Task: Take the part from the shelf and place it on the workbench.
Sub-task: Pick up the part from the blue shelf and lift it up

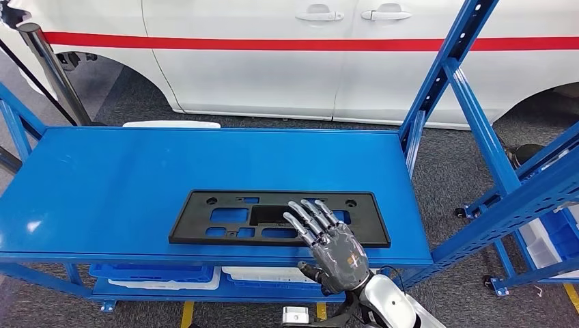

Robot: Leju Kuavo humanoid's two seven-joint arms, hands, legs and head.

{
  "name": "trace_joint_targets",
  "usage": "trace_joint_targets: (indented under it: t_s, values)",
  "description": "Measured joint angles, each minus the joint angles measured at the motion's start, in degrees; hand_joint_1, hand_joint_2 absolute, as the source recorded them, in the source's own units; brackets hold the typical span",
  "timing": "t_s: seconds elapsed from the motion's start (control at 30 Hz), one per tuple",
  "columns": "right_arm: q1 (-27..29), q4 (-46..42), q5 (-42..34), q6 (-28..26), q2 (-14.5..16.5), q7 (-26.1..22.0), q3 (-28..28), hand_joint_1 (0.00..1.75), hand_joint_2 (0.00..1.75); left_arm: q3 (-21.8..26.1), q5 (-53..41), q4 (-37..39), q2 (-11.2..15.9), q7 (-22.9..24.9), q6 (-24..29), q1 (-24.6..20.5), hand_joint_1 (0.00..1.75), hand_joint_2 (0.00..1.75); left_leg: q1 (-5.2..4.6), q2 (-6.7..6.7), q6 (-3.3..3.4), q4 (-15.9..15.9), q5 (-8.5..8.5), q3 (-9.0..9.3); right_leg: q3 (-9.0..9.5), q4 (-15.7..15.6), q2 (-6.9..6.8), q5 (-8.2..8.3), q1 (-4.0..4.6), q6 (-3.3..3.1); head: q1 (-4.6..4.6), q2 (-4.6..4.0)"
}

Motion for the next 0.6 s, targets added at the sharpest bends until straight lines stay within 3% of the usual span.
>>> trace_joint_targets:
  t_s: [0.3, 0.6]
  values:
    - [0.36, -0.52, -1.70, 3.26, -3.68, 1.26, -0.72, 0.00, 1.75, 0.86, 0.60, 0.00, 0.00, -0.29, 0.56, 0.31, 0.00, 0.00, 0.00, 0.00, 0.00, 0.00, 0.00, 0.00, 0.00, 0.00, 0.00, 0.00, 0.00, 0.00, 0.00, 0.00]
    - [0.62, -0.66, -1.82, 5.06, -4.98, 2.12, -1.86, 0.00, 1.75, 0.91, 0.56, 0.00, 0.00, -0.32, 0.46, 0.33, 0.00, 0.00, 0.00, 0.00, 0.00, 0.00, 0.00, 0.00, -0.01, 0.00, 0.00, 0.00, 0.01, 0.00, 0.00, 0.00]
